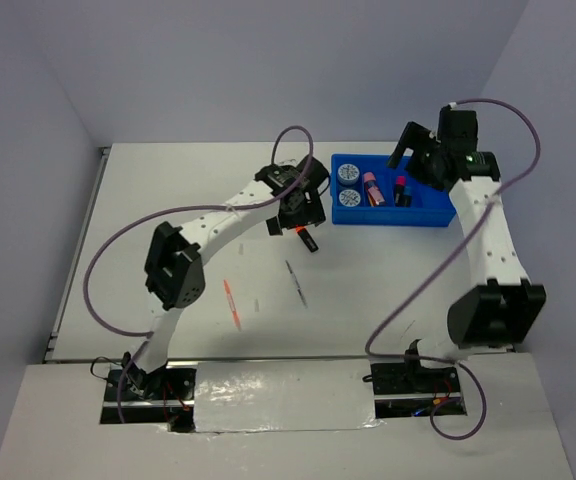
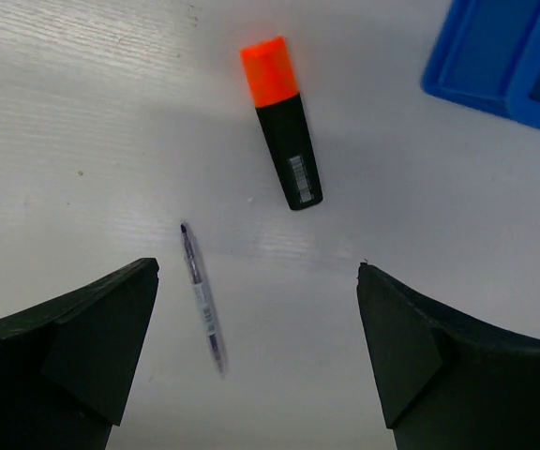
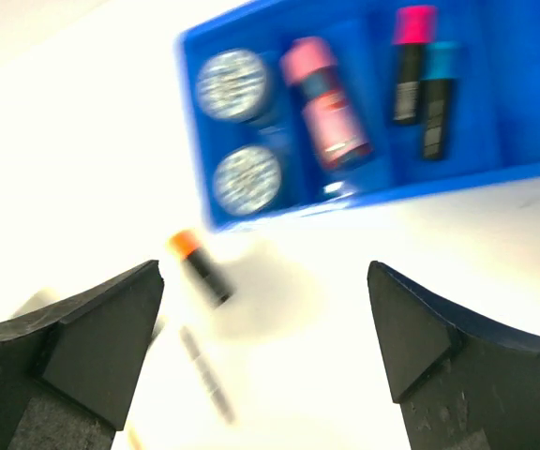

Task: Sort the stationery into containers
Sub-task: Place the pen in the storage box, then pick up the pen from the center of the board.

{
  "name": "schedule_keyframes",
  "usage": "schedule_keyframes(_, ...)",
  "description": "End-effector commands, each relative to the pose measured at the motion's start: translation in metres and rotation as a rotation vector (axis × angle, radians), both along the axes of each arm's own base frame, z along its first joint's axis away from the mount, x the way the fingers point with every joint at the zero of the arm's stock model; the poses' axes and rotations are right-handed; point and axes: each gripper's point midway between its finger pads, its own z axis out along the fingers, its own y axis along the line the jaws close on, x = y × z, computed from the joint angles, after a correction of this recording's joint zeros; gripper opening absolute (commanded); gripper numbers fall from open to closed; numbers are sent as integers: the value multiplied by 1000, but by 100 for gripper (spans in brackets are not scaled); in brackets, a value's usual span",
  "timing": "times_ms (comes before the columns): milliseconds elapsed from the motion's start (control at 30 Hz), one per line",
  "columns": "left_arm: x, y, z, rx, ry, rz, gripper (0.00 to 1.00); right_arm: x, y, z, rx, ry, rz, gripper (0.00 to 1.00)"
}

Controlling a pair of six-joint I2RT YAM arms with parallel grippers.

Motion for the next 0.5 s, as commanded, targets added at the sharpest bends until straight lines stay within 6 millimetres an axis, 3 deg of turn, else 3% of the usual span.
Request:
schedule_keyframes(0,16,11,-12,66,-12,207,99,-22,30,18,124,-75,93,97)
schedule_keyframes(33,20,7,-19,73,-9,204,99,-27,34,18,134,-71,116,97)
schedule_keyframes(67,24,2,-42,105,14,193,99,-35,41,20,151,-65,157,97)
schedule_keyframes(100,30,-4,-38,98,-1,190,99,-41,43,20,161,-56,167,97)
schedule_keyframes(167,31,-6,-68,146,48,196,99,-53,51,21,193,-63,188,97)
schedule_keyframes(200,30,-7,-84,157,71,199,99,-59,59,32,223,-105,222,97)
schedule_keyframes(267,29,-5,-100,173,82,202,98,-69,71,28,288,-104,253,100)
schedule_keyframes(367,37,-7,-110,181,50,201,98,-81,85,31,322,-114,298,100)
schedule_keyframes(467,41,-9,-120,203,44,177,97,-96,114,33,328,-102,390,100)
